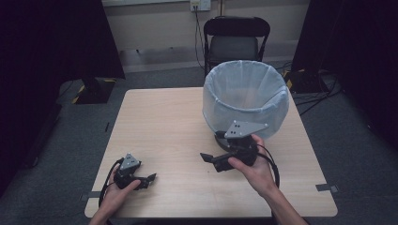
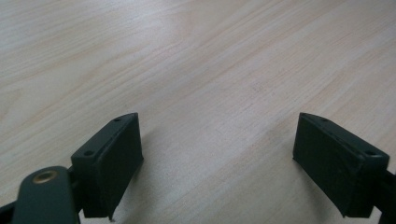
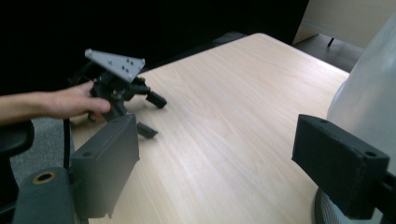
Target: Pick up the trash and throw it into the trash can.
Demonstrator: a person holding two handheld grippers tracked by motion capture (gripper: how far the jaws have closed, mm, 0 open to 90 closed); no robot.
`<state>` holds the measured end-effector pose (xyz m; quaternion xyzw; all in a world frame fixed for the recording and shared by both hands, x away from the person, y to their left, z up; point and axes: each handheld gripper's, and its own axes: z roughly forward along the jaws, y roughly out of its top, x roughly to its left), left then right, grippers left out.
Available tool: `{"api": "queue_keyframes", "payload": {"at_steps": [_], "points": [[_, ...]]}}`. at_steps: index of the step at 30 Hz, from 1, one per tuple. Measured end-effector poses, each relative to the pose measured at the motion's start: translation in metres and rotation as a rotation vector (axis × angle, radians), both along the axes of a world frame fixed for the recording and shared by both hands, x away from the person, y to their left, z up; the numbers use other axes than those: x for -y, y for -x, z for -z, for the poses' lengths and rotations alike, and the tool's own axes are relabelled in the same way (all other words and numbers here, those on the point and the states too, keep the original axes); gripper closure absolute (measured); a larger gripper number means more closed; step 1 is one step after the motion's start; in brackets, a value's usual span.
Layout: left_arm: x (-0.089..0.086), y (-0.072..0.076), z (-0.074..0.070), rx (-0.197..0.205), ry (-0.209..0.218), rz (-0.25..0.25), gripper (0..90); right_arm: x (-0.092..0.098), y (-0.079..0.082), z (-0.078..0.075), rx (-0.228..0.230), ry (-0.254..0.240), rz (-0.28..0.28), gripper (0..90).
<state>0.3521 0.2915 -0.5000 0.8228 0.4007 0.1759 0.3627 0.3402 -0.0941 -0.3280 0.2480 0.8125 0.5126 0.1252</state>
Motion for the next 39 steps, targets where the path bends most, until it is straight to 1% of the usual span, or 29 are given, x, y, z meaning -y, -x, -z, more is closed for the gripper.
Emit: {"api": "queue_keyframes", "payload": {"at_steps": [2, 4, 8, 12, 14, 15, 18, 19, 21, 22, 24, 26, 30, 32, 34, 35, 37, 39], "points": [[0.000, 0.000, 0.000, 0.000, 0.002, -0.001, 15.2, 0.001, 0.004, 0.007, 0.001, 0.008, 0.005, 14.1], [0.000, 0.000, 0.000, 0.000, 0.002, -0.001, 15.2, 0.003, 0.007, 0.014, -0.010, 0.008, 0.009, 14.0], [0.000, 0.000, 0.000, -0.001, -0.001, 0.001, 15.2, 0.012, 0.013, 0.032, -0.034, 0.015, 0.037, 14.0], [0.000, 0.000, 0.000, 0.000, 0.002, -0.001, 15.2, 0.023, 0.013, 0.049, -0.065, 0.040, 0.075, 14.1], [0.000, 0.000, 0.000, 0.000, 0.002, -0.001, 15.2, 0.029, 0.013, 0.060, -0.077, 0.046, 0.089, 14.2], [0.000, 0.000, 0.000, 0.000, 0.002, -0.001, 15.2, 0.032, 0.013, 0.067, -0.094, 0.048, 0.089, 14.2], [0.000, 0.000, 0.000, -0.001, 0.002, 0.000, 15.2, 0.039, 0.012, 0.082, -0.119, 0.050, 0.112, 14.2], [0.000, 0.000, 0.000, -0.001, 0.002, 0.000, 15.2, 0.041, 0.012, 0.089, -0.124, 0.060, 0.118, 14.3], [0.000, 0.000, 0.000, -0.002, -0.003, 0.001, 15.2, 0.044, 0.011, 0.097, -0.126, 0.076, 0.128, 14.2], [0.000, 0.000, 0.000, -0.002, -0.003, 0.001, 15.2, 0.047, 0.010, 0.106, -0.132, 0.092, 0.151, 14.3], [0.000, 0.000, 0.000, -0.002, -0.003, 0.001, 15.2, 0.048, 0.010, 0.109, -0.133, 0.098, 0.157, 14.3], [0.000, 0.000, 0.000, -0.002, -0.003, 0.001, 15.2, 0.050, 0.009, 0.119, -0.140, 0.110, 0.171, 14.4], [0.000, 0.000, 0.000, -0.002, -0.003, 0.001, 15.1, 0.051, 0.007, 0.137, -0.148, 0.152, 0.191, 14.6], [0.000, 0.000, 0.000, -0.002, -0.003, 0.001, 15.1, 0.051, 0.006, 0.144, -0.155, 0.160, 0.206, 14.7], [0.000, 0.000, 0.000, -0.002, -0.003, 0.001, 15.1, 0.051, 0.005, 0.149, -0.156, 0.168, 0.212, 14.9], [0.000, 0.000, 0.000, -0.002, -0.003, 0.002, 15.1, 0.051, 0.004, 0.151, -0.151, 0.183, 0.215, 15.0], [0.000, 0.000, 0.000, -0.002, -0.003, 0.001, 15.2, 0.050, 0.004, 0.153, -0.146, 0.197, 0.219, 15.0], [0.000, 0.000, 0.000, -0.002, -0.003, 0.001, 15.1, 0.050, 0.002, 0.159, -0.155, 0.212, 0.226, 15.0]]}}
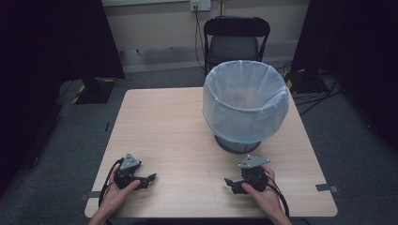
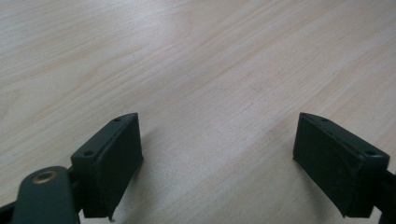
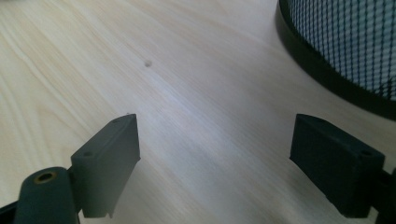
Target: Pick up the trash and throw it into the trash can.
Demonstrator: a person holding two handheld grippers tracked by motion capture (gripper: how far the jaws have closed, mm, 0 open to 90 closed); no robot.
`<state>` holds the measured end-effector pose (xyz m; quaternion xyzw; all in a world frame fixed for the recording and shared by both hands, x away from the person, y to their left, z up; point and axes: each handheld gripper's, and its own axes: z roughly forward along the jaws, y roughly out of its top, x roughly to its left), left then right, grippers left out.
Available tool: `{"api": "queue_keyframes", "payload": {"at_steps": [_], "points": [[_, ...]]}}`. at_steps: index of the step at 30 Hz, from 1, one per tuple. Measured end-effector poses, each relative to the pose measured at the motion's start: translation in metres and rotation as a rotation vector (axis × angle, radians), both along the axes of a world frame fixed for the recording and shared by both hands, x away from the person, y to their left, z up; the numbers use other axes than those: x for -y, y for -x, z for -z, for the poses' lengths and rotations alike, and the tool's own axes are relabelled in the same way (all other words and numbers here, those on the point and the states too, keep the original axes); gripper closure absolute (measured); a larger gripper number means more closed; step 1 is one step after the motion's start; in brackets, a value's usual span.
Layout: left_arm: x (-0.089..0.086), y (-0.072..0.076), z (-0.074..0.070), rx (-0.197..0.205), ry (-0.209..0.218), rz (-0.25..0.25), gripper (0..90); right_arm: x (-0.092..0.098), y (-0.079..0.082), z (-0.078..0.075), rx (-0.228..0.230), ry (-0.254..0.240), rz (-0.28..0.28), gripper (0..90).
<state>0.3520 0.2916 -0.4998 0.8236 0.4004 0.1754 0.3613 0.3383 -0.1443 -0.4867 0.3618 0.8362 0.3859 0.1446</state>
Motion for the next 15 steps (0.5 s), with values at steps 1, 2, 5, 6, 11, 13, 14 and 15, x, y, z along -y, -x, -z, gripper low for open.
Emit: {"api": "queue_keyframes", "payload": {"at_steps": [1, 2, 5, 6, 11, 13, 14, 15], "points": [[0.000, 0.000, 0.000, 0.000, 0.000, 0.000, 15.1, 0.000, -0.001, 0.002, -0.005, 0.009, 0.002, 15.1], [0.000, 0.000, 0.000, 0.000, 0.000, 0.001, 15.2, -0.001, -0.001, 0.005, -0.008, 0.022, 0.000, 15.2], [0.000, 0.000, 0.000, 0.001, -0.002, 0.000, 15.1, -0.002, -0.003, 0.010, -0.008, 0.055, 0.008, 15.0], [0.000, 0.000, 0.000, 0.000, -0.002, 0.000, 15.1, -0.002, -0.002, 0.011, 0.001, 0.052, 0.010, 14.5], [0.000, 0.000, 0.000, 0.000, -0.003, 0.000, 15.1, -0.002, -0.002, 0.013, 0.013, 0.047, 0.008, 13.5], [0.000, 0.000, 0.000, 0.001, -0.002, 0.000, 15.1, -0.002, -0.002, 0.013, 0.013, 0.047, 0.012, 13.3], [0.000, 0.000, 0.000, 0.000, -0.002, 0.000, 15.1, -0.002, -0.002, 0.013, 0.013, 0.047, 0.012, 13.3], [0.000, 0.000, 0.000, 0.000, -0.002, 0.000, 15.1, -0.002, -0.002, 0.013, 0.012, 0.047, 0.013, 13.3]]}}
